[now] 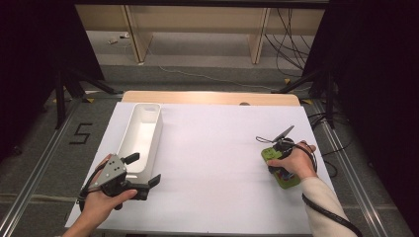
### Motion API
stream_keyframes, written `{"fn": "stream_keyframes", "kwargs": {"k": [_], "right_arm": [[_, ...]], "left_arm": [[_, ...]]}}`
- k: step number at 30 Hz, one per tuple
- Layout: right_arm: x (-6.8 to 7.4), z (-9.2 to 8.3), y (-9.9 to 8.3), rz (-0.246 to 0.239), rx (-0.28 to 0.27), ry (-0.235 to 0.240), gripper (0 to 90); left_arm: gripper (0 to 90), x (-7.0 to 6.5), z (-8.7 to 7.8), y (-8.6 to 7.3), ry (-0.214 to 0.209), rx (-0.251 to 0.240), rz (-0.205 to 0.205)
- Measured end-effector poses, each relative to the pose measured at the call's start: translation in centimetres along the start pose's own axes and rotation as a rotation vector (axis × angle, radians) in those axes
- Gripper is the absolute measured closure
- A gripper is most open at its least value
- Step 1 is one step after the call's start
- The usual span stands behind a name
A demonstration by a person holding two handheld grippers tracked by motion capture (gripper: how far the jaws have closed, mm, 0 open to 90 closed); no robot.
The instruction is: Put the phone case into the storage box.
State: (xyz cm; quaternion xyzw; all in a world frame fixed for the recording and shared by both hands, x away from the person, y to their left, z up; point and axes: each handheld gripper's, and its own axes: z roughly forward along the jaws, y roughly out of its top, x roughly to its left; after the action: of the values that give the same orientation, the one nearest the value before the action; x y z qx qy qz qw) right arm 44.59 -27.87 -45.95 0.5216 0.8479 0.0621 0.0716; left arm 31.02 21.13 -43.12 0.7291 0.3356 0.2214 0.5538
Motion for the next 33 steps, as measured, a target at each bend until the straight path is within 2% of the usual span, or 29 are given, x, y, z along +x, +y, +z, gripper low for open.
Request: {"fn": "stream_keyframes", "kwargs": {"k": [16, 33], "right_arm": [[-0.41, 0.22, 0.01, 0.019, 0.006, 0.028, 13.1], [-0.37, 0.18, 0.04, 0.028, 0.011, 0.024, 14.4]], "left_arm": [[0.0, -0.01, 0.01, -0.01, 0.000, 0.000, 0.000], [0.0, -0.02, 0.02, -0.03, -0.001, 0.002, 0.001]]}}
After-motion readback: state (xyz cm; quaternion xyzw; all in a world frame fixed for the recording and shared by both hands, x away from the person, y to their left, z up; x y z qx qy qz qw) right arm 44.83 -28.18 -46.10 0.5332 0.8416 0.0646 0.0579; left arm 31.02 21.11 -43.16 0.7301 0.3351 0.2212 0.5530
